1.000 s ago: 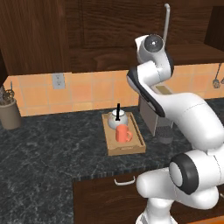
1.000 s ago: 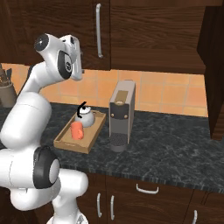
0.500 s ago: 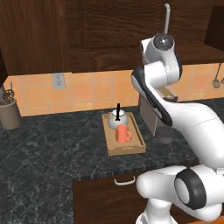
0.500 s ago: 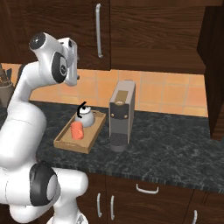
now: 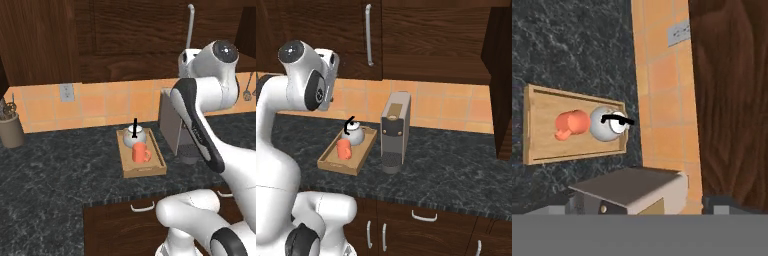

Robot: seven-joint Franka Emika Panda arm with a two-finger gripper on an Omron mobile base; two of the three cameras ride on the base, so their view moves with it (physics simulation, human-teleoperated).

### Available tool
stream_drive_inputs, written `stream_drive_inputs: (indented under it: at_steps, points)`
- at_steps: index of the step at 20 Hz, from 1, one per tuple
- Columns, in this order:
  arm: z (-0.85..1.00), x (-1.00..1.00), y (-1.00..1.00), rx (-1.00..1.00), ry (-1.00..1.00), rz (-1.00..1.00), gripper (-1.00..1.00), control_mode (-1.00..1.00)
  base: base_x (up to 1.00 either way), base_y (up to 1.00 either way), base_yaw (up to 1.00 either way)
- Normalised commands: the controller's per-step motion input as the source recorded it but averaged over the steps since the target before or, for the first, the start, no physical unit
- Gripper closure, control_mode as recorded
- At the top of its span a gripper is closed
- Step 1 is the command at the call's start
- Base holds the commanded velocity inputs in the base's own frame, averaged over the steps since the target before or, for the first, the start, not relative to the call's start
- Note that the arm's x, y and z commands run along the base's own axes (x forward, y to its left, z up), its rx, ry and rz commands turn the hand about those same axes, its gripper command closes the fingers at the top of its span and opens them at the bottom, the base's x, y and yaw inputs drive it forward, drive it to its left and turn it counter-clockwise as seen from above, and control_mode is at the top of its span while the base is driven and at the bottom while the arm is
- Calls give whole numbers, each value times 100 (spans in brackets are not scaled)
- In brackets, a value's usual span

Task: Pick the kettle from the counter and place it on the tray. Then pick the mug from the cabinet and place it on the tray. Then close the cabinet doors.

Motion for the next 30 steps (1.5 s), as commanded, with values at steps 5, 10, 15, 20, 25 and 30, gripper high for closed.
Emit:
stream_drive_inputs:
  at_steps: [5,10,15,20,25,30]
  points:
    - [3,-98,0,53,-13,-25,-100,-100,0,0,0]
    - [7,-85,0,59,-9,-39,-100,-100,0,0,0]
    - [1,-45,-7,61,-7,-35,-100,-100,0,0,0]
    - [0,-17,-20,59,0,-33,-100,-100,0,0,0]
    - [-2,-41,-15,41,-17,-24,-100,-100,0,0,0]
    - [-4,-45,-15,35,-22,-18,-100,-100,0,0,0]
